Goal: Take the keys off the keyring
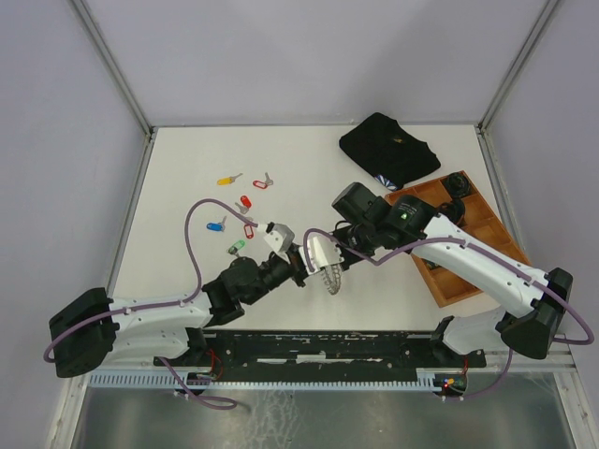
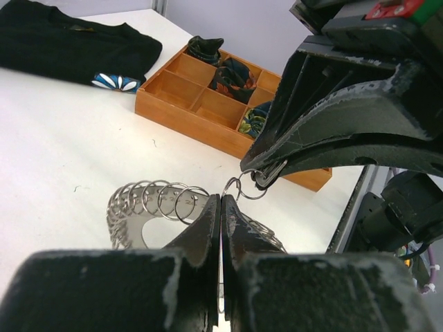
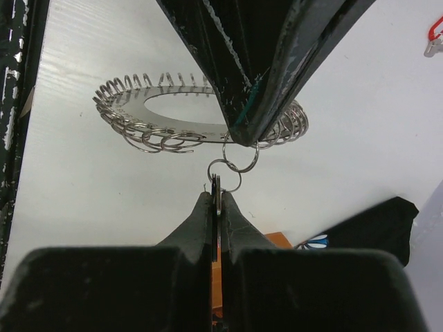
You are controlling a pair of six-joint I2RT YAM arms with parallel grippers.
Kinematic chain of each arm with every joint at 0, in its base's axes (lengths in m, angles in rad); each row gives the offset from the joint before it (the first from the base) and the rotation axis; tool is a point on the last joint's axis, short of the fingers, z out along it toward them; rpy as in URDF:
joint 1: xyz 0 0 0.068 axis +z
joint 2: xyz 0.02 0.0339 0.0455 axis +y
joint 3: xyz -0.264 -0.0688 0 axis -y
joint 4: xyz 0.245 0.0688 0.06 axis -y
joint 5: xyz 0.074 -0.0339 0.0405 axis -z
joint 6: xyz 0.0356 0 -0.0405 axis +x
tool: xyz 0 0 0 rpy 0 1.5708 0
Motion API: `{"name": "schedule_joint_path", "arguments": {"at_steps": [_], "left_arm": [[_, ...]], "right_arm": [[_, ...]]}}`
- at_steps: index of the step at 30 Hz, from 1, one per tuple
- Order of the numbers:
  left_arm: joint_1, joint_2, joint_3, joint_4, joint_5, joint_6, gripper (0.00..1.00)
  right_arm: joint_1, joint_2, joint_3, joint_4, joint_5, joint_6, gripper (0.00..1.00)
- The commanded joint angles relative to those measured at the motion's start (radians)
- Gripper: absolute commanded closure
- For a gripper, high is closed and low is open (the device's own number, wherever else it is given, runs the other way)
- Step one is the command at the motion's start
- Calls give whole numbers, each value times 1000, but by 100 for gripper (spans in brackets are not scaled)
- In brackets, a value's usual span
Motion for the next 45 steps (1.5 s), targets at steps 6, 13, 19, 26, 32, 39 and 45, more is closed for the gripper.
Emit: {"name": "schedule_joint_path", "arguments": {"at_steps": [6, 13, 19, 26, 32, 39, 45], "left_arm": [[5, -31, -7, 108, -101, -130, 97], [4, -34, -27, 180, -114, -157, 97], [3, -31, -33, 206, -134, -152, 97], [-10, -9, -60, 270, -241, -145, 97], [-39, 11, -50, 270, -332, -123, 97], [-85, 54, -36, 301, -448, -63, 97], [-100, 82, -22, 294, -472, -39, 97]], "right_arm": [[-2, -5, 2, 31, -10, 19, 100], [-3, 24, -6, 34, 7, 21, 100], [-4, 30, -10, 50, 12, 36, 100], [-6, 22, -1, 57, -6, 55, 100], [-5, 22, -1, 65, -17, 66, 100], [-6, 29, -8, 82, -16, 80, 100], [-9, 25, -10, 101, 5, 98, 100]]}}
